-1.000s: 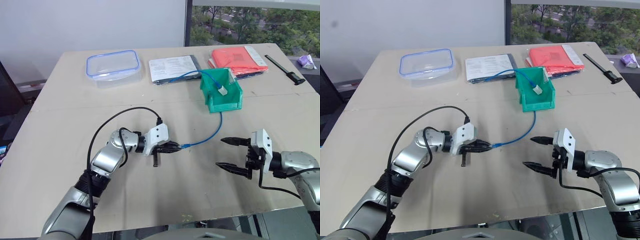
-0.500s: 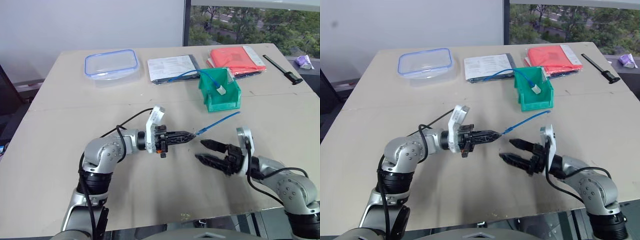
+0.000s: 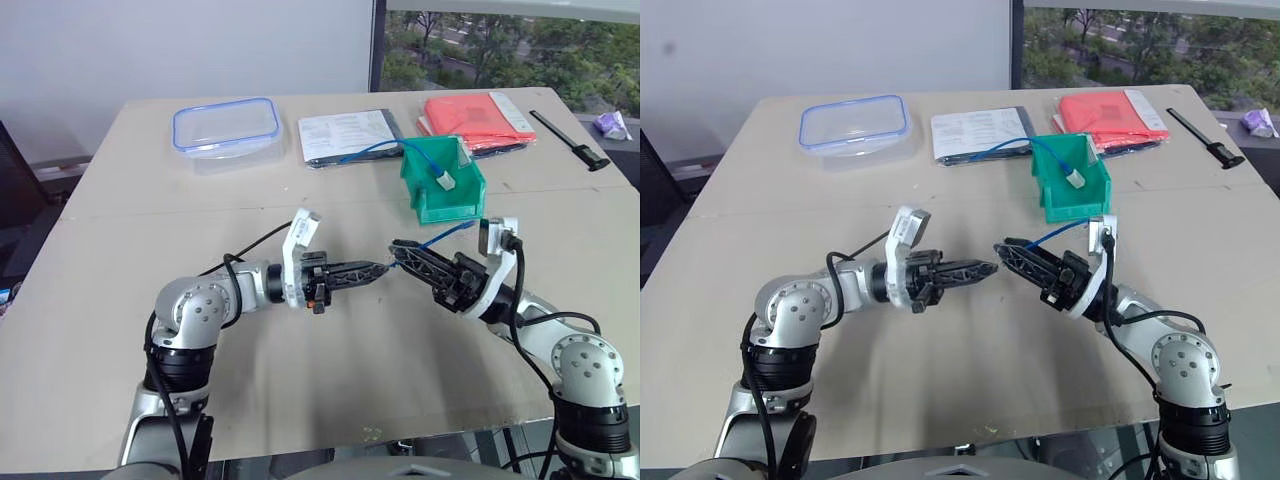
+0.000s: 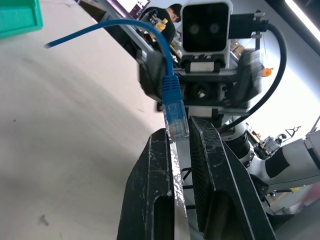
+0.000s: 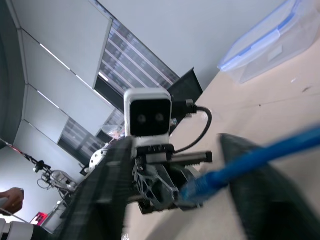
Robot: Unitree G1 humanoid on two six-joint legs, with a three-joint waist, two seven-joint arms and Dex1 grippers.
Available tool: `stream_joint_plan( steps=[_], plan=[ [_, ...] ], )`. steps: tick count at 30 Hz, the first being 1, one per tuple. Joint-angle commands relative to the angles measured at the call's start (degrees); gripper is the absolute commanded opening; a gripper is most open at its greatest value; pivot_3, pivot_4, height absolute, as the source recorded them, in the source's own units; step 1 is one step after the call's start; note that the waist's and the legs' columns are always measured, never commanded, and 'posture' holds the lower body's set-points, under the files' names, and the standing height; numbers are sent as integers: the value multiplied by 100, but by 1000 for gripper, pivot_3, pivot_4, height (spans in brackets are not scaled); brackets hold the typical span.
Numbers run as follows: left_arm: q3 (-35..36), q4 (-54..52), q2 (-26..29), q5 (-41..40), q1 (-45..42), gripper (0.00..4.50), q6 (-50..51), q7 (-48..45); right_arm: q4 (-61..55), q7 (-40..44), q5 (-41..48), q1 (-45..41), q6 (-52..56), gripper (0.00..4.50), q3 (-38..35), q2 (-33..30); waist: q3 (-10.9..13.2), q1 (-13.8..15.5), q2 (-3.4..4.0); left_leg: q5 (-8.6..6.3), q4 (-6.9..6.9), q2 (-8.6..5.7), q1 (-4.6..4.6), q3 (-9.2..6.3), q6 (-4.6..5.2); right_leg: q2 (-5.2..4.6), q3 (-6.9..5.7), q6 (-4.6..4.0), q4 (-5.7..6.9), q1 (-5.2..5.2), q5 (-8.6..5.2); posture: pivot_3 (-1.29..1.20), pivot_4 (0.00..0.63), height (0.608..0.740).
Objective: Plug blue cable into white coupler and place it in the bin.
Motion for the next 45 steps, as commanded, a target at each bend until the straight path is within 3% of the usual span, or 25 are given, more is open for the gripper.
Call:
stream_joint_plan(
  steps=[1, 13, 17, 22, 28, 33, 38, 40, 45],
  plan=[
    [138, 5, -38, -165, -78, 0, -65, 88, -256, 20, 109, -34, -6, 1104, 113, -35, 0, -3, 0, 0, 0, 0, 0, 2, 0, 0, 2, 0, 0, 0, 0, 0, 150, 740],
    [138, -9, -140, -264, -27, 0, -138, 276, -166, -102, 191, -128, -96, 1104, 148, 28, 0, -3, 0, 0, 0, 0, 0, 2, 1, 0, 3, 0, -1, -1, 0, 0, 150, 740],
    [169, -10, -159, -317, -3, 0, -156, 332, -137, -155, 250, -168, -118, 19, 102, 46, 0, -3, 0, 0, 0, 0, -1, 2, 1, 0, 2, 0, -1, -1, 0, 0, 150, 740],
    [130, -38, -133, -229, 47, 0, -268, 339, -124, -141, 277, -191, -108, 19, 107, 7, 0, -3, 0, -1, -1, 0, -2, 2, 1, 0, 3, 0, -3, -2, 0, 0, 150, 740],
    [187, -300, -109, -203, 100, 2754, -380, 619, -42, -123, 261, -243, -125, 0, 67, -23, 0, -3, 0, -1, -1, 0, -2, 1, 1, 0, 2, 0, -2, -2, 0, 0, 150, 740],
    [797, -1439, 196, -1331, 596, 2754, 13, 1196, 126, 142, 59, -342, -218, 0, -102, -264, 1, -31, -1, -1, -3, 3, -4, 3, 1, -2, 8, 0, -5, -5, 0, 0, 150, 740],
    [1467, -3473, 1038, -1775, 2081, 2754, -251, 1884, 593, 508, -229, -559, -298, 0, -228, -567, 2, -42, 1, 0, -19, 5, 0, 6, 0, -2, 16, 0, -11, -7, -1, 0, 150, 740],
    [1725, -3945, 1304, -1468, 2469, 2754, -508, 2131, 788, 650, -314, -665, -298, 0, -253, -620, 4, -17, 3, 0, -21, 13, 2, 4, 0, -3, 26, -3, -11, -7, -2, 0, 150, 740],
    [1957, -4675, 1010, 852, 3694, 2754, -1964, 3350, 1270, 1026, -622, -927, -297, 0, -246, -736, 6, 8, 15, 4, -19, -7, 10, 6, -6, -2, 29, -28, -11, -3, -14, 0, 150, 740]
  ],
)
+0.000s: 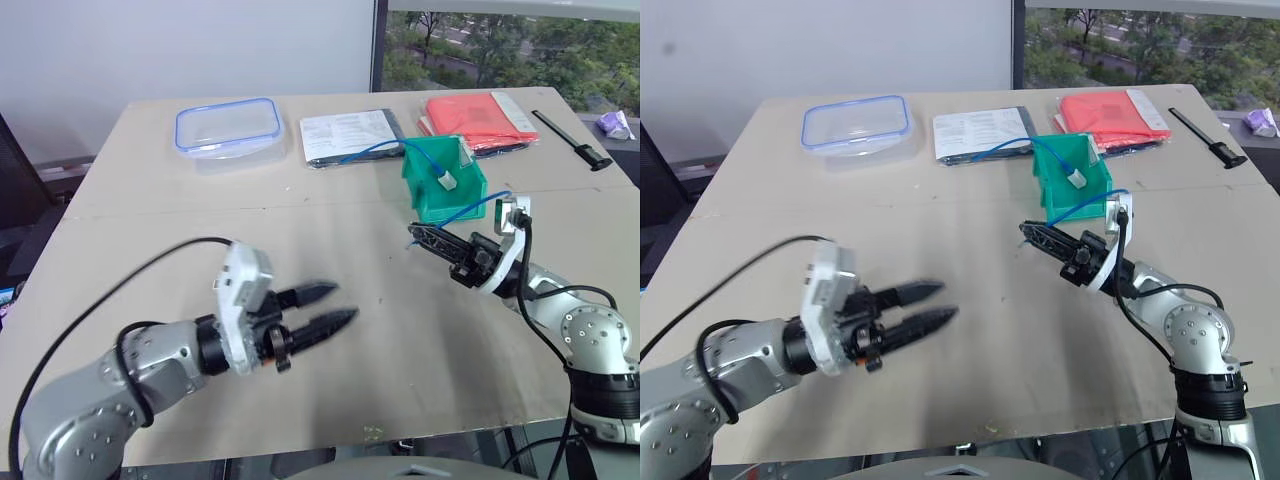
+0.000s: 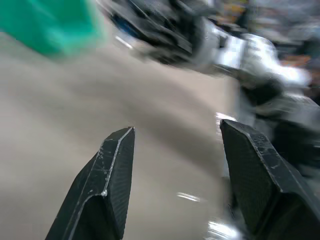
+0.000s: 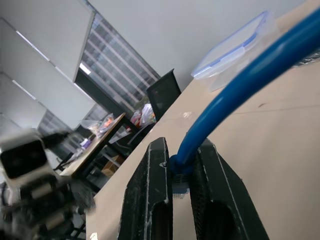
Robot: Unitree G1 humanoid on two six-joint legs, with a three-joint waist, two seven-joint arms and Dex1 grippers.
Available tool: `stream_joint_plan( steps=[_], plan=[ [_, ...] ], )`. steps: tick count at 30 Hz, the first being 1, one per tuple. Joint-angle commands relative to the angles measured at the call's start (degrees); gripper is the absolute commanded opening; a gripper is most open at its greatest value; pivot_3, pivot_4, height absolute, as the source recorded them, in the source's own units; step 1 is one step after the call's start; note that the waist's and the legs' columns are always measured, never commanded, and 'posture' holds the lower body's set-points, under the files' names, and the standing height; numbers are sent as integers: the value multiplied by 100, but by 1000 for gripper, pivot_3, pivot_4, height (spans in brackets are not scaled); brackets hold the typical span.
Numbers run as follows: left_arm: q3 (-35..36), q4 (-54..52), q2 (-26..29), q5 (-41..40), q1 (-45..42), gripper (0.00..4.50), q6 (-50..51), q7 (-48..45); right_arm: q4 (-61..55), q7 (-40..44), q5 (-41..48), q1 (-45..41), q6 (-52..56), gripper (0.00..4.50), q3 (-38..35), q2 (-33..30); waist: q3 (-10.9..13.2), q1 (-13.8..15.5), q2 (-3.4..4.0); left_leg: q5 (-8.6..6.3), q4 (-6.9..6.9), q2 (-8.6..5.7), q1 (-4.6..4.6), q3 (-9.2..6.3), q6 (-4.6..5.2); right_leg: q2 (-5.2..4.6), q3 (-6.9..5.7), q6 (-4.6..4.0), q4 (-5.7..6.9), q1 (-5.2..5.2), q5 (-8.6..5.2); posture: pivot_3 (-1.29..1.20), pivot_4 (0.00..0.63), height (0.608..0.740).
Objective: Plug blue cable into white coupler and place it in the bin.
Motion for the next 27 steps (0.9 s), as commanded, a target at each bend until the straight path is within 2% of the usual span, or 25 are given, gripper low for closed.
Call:
stream_joint_plan(
  steps=[1, 3, 5, 8, 10, 13, 18, 27],
  plan=[
    [-147, -465, 17, 1753, 1059, 2754, -1153, 705, 160, 336, -194, -171, -76, 0, -101, -121, -2, -19, -3, 0, 0, -2, 1, 4, 0, 0, 7, 0, -1, 0, 0, 0, 150, 740],
    [-591, -471, -132, 2767, 1931, 2754, -1867, 1062, 275, 441, -288, -255, -69, 0, -89, -130, -2, -30, -3, -4, -4, -2, 6, 26, 6, 0, 32, -1, -4, -4, 1, 0, 150, 740],
    [-1002, -458, -439, 3757, 2646, 3277, -2470, 1341, 330, 523, -361, -297, -51, 0, -72, -120, -1, -18, -4, -9, -13, 0, 3, 36, 12, -1, 44, -1, -15, -11, 1, 0, 150, 740],
    [-1390, -115, -945, 4985, 3218, 4429, -3277, 1876, 320, 591, -426, -277, -12, 0, -50, -92, 0, 14, -6, -11, -16, 8, -13, 27, 15, -5, 45, -1, -22, -23, 0, 0, 150, 740],
    [-1518, 112, -1232, 5506, 3400, 4476, -3664, 2092, 303, 623, -454, -255, 9, 0, -51, -86, 1, 15, -5, -11, -19, 8, -14, 32, 15, -9, 46, 0, -23, -27, 0, 0, 150, 740],
    [-1738, 647, -1577, 5816, 3344, 4476, -3990, 2164, 336, 643, -509, -266, 22, 0, -64, -52, 1, -9, -5, -12, -20, 12, -16, 35, 17, -9, 41, 1, -24, -32, -1, 0, 150, 740],
    [-1567, 1808, -2058, 5722, 2479, 4476, -4061, 2226, 414, 617, -659, -407, -42, 0, -76, 67, 2, -10, -4, -12, -18, 18, -21, 31, 18, -4, 25, 4, -22, -38, -1, 0, 150, 740],
    [-1380, 3065, -1953, 5837, 1447, 4476, -4375, 1959, 219, 440, -752, -286, -78, 0, -169, 229, 0, -12, -7, -14, -21, 20, -22, 33, 20, 0, 23, 26, -15, -40, 14, 0, 150, 740]
  ],
)
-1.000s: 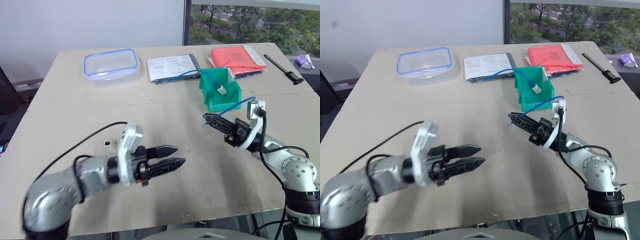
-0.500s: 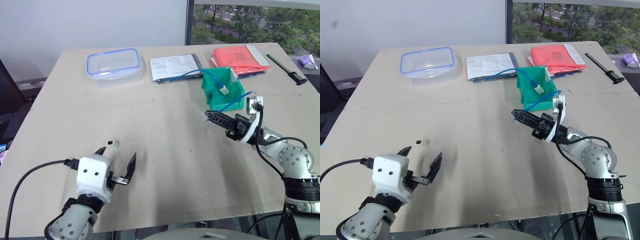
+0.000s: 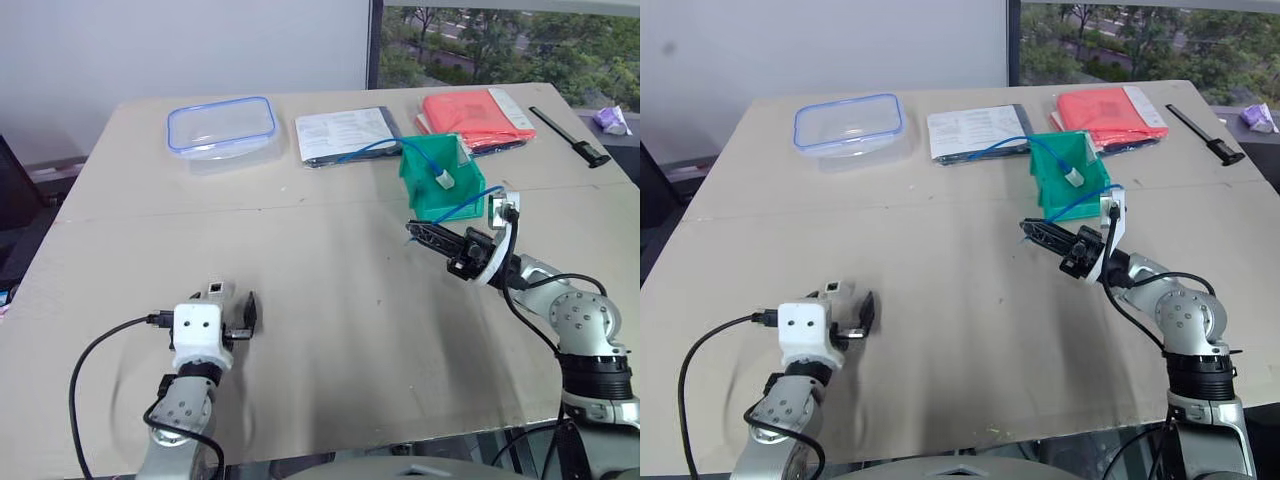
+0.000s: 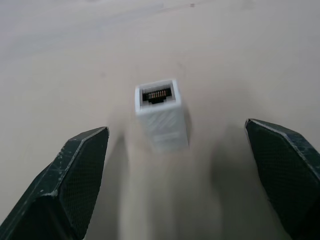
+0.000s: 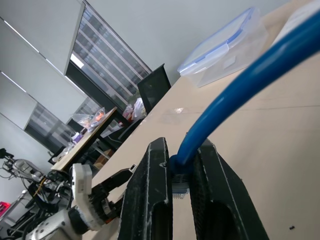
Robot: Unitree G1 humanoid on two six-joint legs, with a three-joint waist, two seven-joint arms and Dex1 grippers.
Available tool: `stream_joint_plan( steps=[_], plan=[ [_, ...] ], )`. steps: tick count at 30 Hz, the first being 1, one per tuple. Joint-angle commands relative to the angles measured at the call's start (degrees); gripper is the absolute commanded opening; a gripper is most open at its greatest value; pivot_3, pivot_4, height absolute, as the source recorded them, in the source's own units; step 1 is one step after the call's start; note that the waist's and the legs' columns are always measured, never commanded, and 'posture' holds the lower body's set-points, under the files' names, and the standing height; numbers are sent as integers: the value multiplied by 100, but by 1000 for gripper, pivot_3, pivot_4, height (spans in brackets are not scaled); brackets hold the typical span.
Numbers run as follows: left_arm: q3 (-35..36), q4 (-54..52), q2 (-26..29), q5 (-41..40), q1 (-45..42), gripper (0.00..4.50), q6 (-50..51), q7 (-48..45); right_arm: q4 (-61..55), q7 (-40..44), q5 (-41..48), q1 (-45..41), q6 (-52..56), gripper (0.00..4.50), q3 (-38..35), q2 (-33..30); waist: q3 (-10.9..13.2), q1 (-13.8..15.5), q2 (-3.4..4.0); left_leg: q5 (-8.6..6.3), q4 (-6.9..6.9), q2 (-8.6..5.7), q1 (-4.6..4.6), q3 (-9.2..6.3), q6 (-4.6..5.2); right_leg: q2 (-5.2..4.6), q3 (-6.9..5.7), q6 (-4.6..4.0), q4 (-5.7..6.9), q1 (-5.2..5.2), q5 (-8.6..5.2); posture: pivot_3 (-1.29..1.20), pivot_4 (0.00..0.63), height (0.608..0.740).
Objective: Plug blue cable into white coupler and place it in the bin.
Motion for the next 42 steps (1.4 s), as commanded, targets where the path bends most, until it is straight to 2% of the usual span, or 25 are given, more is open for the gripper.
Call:
stream_joint_plan(
  steps=[1, 5, 6, 8, 9, 13, 15, 20, 25, 28, 34, 37, 42],
  plan=[
    [104, 249, 23, 95, -122, 4476, -175, -75, -294, -80, 42, 48, -97, 0, -178, 58, 0, 0, 0, 0, 1, 1, 0, 0, 0, -1, -1, 0, 1, 0, 0, 0, 150, 740],
    [61, 408, -62, 96, -154, 4476, -299, -92, -416, -195, 61, 151, -105, 0, -230, 99, -1, -1, 1, 0, 3, 1, 2, 5, 0, -6, 5, 0, 2, 1, 0, 0, 150, 740],
    [75, 470, -89, 97, -177, 4083, -329, -74, -443, -223, 57, 184, -109, 0, -232, 109, -1, 0, 1, 0, 3, 1, 3, 5, 0, -6, 5, 0, 3, 1, 0, 0, 150, 740],
    [119, 571, -145, 85, -222, 3770, -377, -40, -484, -254, 50, 236, -118, 0, -229, 130, -2, -1, 2, 0, 3, 1, 5, 5, 0, -6, 5, -1, 5, 1, 0, 0, 150, 740],
    [141, 607, -162, 83, -243, 3411, -397, -39, -499, -268, 50, 251, -122, 0, -227, 140, -2, -1, 3, 0, 3, 1, 6, 5, 0, -5, 5, -1, 6, 1, 0, 0, 150, 740],
    [172, 761, -94, 62, -385, 1184, -521, -210, -537, -281, 22, 258, -148, 0, -200, 157, -5, -1, 9, 1, 3, 5, 12, 4, -1, -3, 5, -1, 15, 1, 0, 0, 150, 740],
    [101, 857, 34, -71, -553, 625, -561, -527, -581, -160, -116, 231, -205, 0, -89, 75, -7, 6, 12, 1, 4, 6, 13, 3, -1, -1, 2, -2, 17, 2, -1, 0, 150, 740],
    [-357, 1147, 657, -783, -1381, 547, -323, -2174, -888, 381, -800, -68, -498, 0, 497, -224, -8, 6, 18, 3, 12, 6, 10, -1, -3, -1, -6, -23, 21, 2, -13, 0, 150, 740],
    [-1509, 2024, 1293, -1294, -2893, 547, -29, -4710, -868, 1644, -2268, -511, -1539, 0, 1703, -833, -10, 0, 9, 2, 15, -19, 2, 3, -1, -2, 1, -13, 12, 2, -8, 0, 150, 740],
    [-1949, 2791, 1284, -1253, -3741, 547, -157, -5598, -561, 1992, -2669, -775, -1945, 0, 1960, -822, -8, 0, 6, 2, 14, -22, -1, 1, -1, 7, -1, 2, 10, 2, 0, 0, 150, 740],
    [-2588, 4908, 970, -703, -5189, 547, -1376, -6841, 90, 2468, -3586, -1108, -2819, 0, 2288, -843, -5, 5, 2, 3, 14, -16, 1, 12, -2, 20, -16, 3, 13, 8, 0, 0, 150, 740],
    [-2665, 5686, 745, -567, -5613, 547, -1862, -7167, 309, 2461, -3837, -1135, -3109, 0, 2349, -684, -5, 3, 1, 3, 15, -16, -1, 8, -2, 18, -26, 4, 12, 14, 0, 0, 150, 740],
    [-2675, 6230, 541, -476, -5887, 547, -2264, -7558, 596, 2499, -4266, -1057, -3620, 0, 2496, -464, -5, 8, 1, 4, 28, -18, -2, 6, -3, 15, -30, 5, 13, 22, 0, 0, 150, 740]
  ],
)
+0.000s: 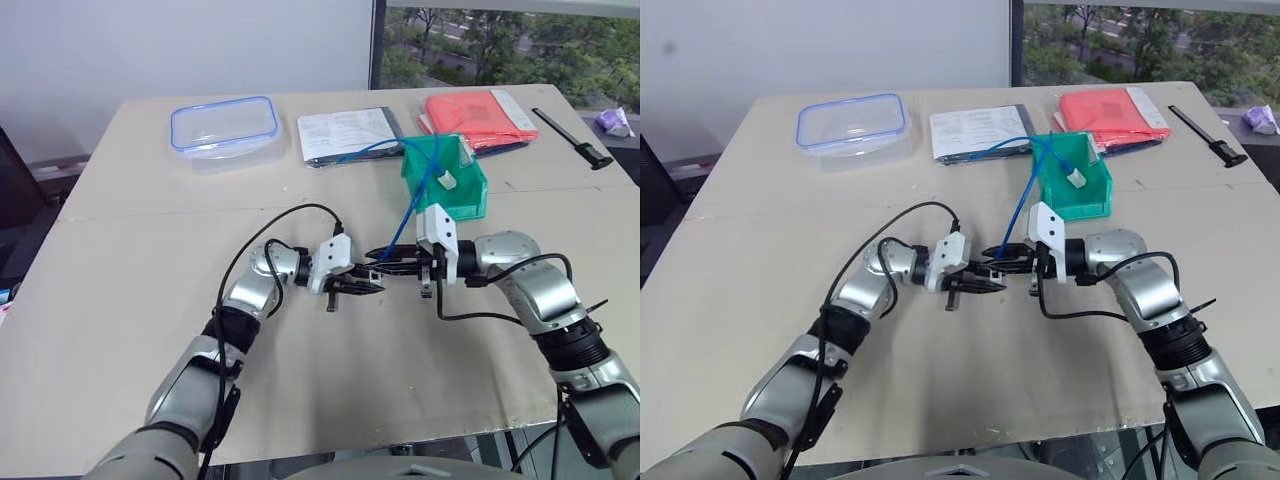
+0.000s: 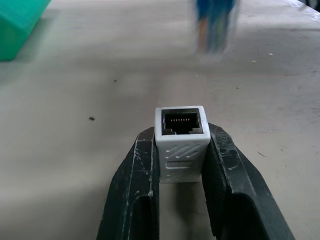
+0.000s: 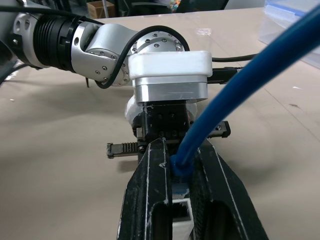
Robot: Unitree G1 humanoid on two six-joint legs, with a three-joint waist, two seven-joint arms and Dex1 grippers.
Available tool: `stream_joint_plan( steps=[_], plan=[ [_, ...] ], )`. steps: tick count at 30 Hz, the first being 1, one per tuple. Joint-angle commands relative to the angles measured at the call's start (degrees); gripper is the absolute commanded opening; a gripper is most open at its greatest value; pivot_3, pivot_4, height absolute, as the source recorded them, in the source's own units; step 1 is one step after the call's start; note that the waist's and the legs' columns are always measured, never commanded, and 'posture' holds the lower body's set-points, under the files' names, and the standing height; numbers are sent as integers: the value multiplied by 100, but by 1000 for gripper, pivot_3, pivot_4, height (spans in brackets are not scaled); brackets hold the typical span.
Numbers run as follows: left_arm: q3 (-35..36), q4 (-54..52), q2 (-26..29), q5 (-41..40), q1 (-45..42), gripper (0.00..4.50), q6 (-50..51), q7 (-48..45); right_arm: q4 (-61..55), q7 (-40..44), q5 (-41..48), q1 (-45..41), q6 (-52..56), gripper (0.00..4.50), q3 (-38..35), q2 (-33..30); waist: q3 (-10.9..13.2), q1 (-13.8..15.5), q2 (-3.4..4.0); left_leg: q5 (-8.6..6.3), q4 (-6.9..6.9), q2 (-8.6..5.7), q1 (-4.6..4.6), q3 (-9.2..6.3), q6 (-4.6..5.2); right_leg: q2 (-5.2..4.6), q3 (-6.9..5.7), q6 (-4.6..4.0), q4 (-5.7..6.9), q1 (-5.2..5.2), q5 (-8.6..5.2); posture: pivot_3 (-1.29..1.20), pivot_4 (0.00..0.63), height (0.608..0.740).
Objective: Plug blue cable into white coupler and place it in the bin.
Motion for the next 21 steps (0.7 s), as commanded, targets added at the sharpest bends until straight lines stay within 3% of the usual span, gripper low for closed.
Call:
stream_joint_plan(
  steps=[1, 8, 21],
  plan=[
    [-135, 323, -119, 200, -47, 547, -229, -231, 93, 69, -249, -3, -426, 0, 66, 102, 0, 2, 0, 0, 3, 0, 0, -1, 0, -1, -1, 0, 1, 1, 0, 0, 150, 740],
    [-62, 522, -198, 260, -133, 547, -360, -294, 550, 198, -708, 1, -822, 0, 210, 83, 0, -2, 0, -1, 12, -2, 2, -5, 1, -6, -5, 0, 2, 12, 0, 0, 150, 740],
    [-24, 547, -196, 311, -103, 547, -389, -406, 607, 268, -716, 68, -732, 0, 99, -19, -1, -3, 0, 0, 13, 0, 8, -9, 1, -6, -11, 0, 6, 16, 0, 0, 150, 740]
  ],
)
